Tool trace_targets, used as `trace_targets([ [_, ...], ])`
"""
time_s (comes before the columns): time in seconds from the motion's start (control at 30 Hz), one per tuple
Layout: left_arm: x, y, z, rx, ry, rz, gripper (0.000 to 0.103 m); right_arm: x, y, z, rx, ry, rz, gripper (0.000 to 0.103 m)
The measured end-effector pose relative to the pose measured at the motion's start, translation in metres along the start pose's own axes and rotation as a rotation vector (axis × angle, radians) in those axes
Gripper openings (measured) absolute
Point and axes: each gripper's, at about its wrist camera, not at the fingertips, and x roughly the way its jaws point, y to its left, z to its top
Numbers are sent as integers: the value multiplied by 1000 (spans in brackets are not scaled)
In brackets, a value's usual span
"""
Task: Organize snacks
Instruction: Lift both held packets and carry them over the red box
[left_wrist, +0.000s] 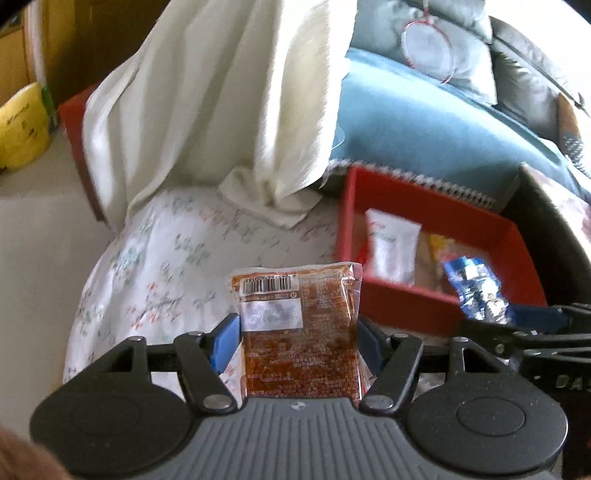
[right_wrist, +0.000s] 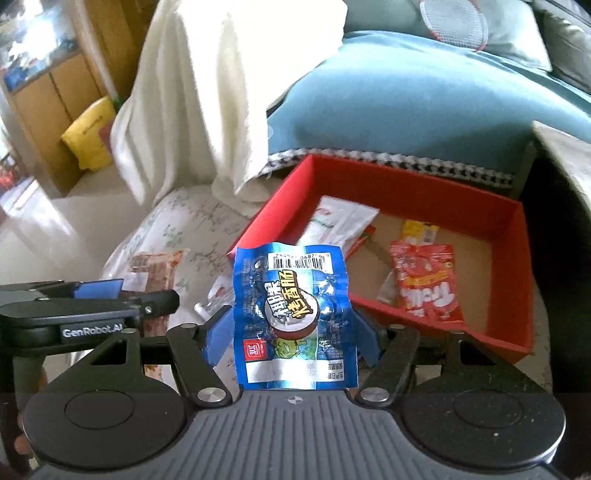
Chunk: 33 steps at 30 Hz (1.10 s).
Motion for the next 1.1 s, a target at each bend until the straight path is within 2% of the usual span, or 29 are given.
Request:
trace_targets([
  [0.13,1,-24,20,52,-41,-35,59,-6,-15,0,40,-24,-22,74],
  [0.23,10,-38,33,66,-37,-68,59,-4,-28,7,74,-31,-42,74],
  [0.37,22,-54,45,103,-50,-73,59,2,-41,19,106,-45,-67,74],
  [0.67,44,-67,77,101,-63,-90,59,18,-57,31,140,-51,-130,74],
  [1.1,71,-91,90,161,-55,-83,59,37,-70,45,170,-65,-233,74],
])
